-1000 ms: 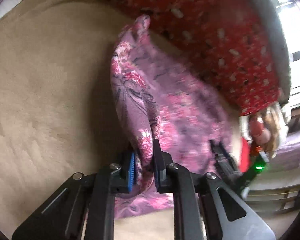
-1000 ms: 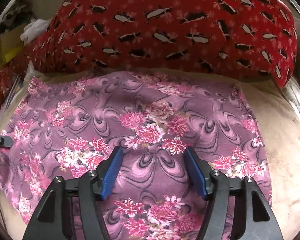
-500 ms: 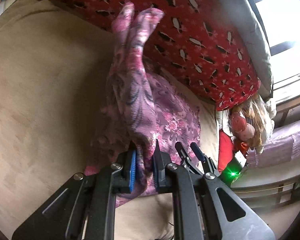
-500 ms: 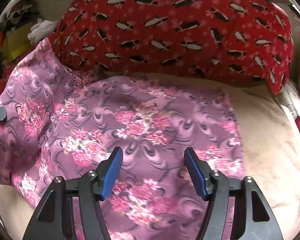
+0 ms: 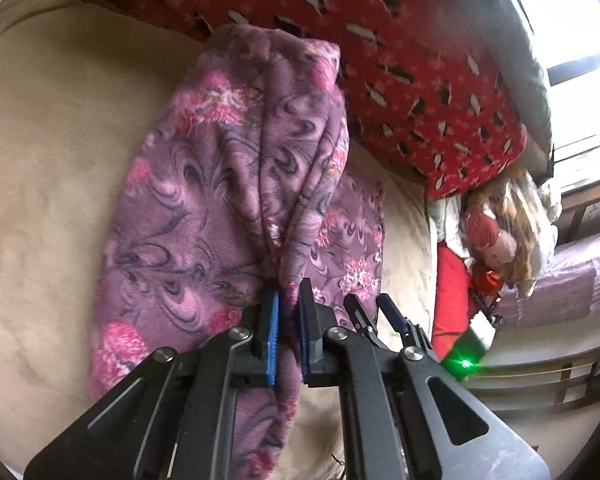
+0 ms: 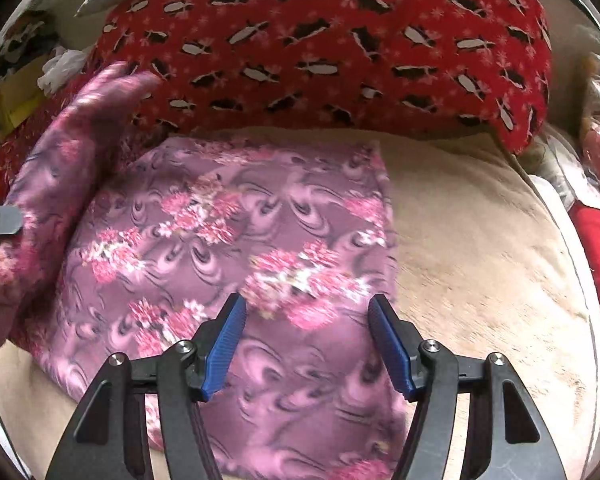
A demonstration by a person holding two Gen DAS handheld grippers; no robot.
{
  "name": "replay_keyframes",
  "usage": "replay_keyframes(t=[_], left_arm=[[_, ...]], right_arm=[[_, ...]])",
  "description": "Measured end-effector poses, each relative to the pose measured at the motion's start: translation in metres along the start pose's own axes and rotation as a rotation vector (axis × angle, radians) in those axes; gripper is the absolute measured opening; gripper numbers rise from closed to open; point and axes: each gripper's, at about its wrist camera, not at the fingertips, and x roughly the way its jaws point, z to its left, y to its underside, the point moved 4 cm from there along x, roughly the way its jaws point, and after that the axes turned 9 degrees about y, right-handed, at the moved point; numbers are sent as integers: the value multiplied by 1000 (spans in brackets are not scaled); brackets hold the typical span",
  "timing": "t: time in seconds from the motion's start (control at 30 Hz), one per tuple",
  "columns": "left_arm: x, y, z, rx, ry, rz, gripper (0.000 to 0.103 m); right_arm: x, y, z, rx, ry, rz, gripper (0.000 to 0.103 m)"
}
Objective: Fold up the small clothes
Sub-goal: 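Grasp the garment edge with the left gripper and fold it lengthwise over, then open the left gripper and release the folded garment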
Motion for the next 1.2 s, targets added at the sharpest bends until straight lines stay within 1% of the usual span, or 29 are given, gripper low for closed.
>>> replay_keyframes(t=[0.07, 0.1, 0.13, 0.23, 0.3, 0.4, 0.47, 0.57, 0.6, 0.63, 0.83, 0.97, 1.03, 1.07, 1.13, 1.2], left_arm=[[16, 4, -4, -6, -9, 25, 6], [22, 5, -6, -9, -5, 37, 3], [31, 8, -9, -13, -7, 57, 3], [49, 10, -17, 23, -68, 73, 3], [58, 11, -14, -2, -72, 88, 3], [69, 12, -6, -21, -110, 111, 3], [78, 13, 1, -35, -152, 133, 3], [89, 14, 6, -66, -166, 148, 4], [90, 14, 6, -72, -168, 143, 4], [91, 14, 5, -70, -169, 145, 8], [81, 16, -5, -46, -147, 143, 16], [67, 19, -15, -5, -134, 123, 17], [58, 17, -15, 12, -133, 111, 19], [52, 16, -14, 20, -136, 99, 21], [37, 11, -10, 27, -139, 66, 29], [22, 5, -1, 14, -129, 27, 32]], right_arm=[[-1, 5, -5, -8, 0, 5, 65], [-1, 7, -7, -9, 1, 7, 65], [-1, 10, -9, -10, -1, 9, 65], [3, 19, -17, -7, -5, 21, 65], [6, 24, -22, 10, -18, 31, 66], [10, 28, -27, 43, -44, 33, 70], [11, 28, -27, 47, -46, 28, 71], [11, 28, -25, 38, -37, 13, 73], [12, 28, -24, 34, -36, 9, 74], [12, 29, -24, 32, -36, 3, 74], [12, 29, -24, 32, -30, 8, 75], [12, 26, -24, 30, -22, 21, 75], [12, 25, -24, 32, -15, 32, 76], [11, 25, -24, 34, -10, 35, 76], [9, 24, -23, 32, 0, 42, 76], [5, 22, -22, 30, 11, 39, 75]])
